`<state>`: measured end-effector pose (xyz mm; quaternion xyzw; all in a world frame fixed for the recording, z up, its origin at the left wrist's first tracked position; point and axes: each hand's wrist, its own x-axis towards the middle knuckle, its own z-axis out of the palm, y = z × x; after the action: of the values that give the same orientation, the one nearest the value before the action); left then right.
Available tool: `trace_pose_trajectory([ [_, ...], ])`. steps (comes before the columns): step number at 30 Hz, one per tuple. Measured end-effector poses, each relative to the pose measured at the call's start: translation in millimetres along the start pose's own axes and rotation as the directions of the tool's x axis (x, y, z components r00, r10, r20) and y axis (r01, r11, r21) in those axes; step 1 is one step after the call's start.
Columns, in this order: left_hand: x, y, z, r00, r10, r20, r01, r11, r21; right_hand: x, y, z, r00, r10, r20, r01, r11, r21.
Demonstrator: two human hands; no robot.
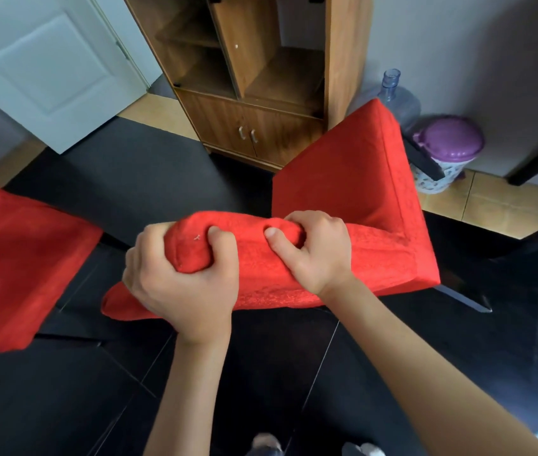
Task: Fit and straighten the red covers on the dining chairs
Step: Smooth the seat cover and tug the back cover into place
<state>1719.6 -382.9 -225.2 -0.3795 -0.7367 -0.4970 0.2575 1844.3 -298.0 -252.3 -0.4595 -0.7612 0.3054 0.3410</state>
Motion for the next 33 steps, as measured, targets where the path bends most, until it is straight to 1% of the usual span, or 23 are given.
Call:
trace_pose_trajectory([
  [2,-0.6,19.8,-6.1,0.998,-0.006,0.058,0.005,1.0,0.015,-1.0,0.2,-0.6,1.0,0.005,-0.004,-0.005,1.0,0.012],
  [4,3.8,22.5,-6.7,0.994,-0.051,0.101,0.049,0.999,0.021,-1.4,0.8,1.0,0.999,-0.003,-0.034,0.003,1.0,0.012],
  [5,4.5,20.8,-7.6,0.99,-0.08,0.119,0.077,0.997,0.025,-1.4,0.2,2.6,1.0,0.002,-0.027,-0.002,1.0,0.006],
  [11,2.5,35.3,-9.1,0.988,-0.097,0.118,0.095,0.995,0.024,-4.2,2.9,-6.4,1.0,0.001,-0.021,-0.001,1.0,0.01],
  [17,-12.8,86.0,-3.8,0.991,-0.033,0.132,0.025,0.998,0.06,-8.9,27.6,-45.0,0.998,0.011,-0.07,-0.005,0.997,0.083],
  [21,-21.4,117.0,-1.9,0.99,-0.006,0.138,-0.005,0.997,0.081,-12.0,39.6,-70.9,0.999,0.017,-0.051,-0.012,0.996,0.093],
  [27,-32.1,147.7,2.3,0.989,0.037,0.143,-0.052,0.993,0.101,-16.7,51.9,-96.4,0.998,0.044,-0.037,-0.04,0.992,0.123],
  [33,-45.9,175.4,8.9,0.987,0.074,0.145,-0.092,0.988,0.123,-22.0,70.5,-119.0,0.995,0.059,-0.083,-0.045,0.986,0.163],
])
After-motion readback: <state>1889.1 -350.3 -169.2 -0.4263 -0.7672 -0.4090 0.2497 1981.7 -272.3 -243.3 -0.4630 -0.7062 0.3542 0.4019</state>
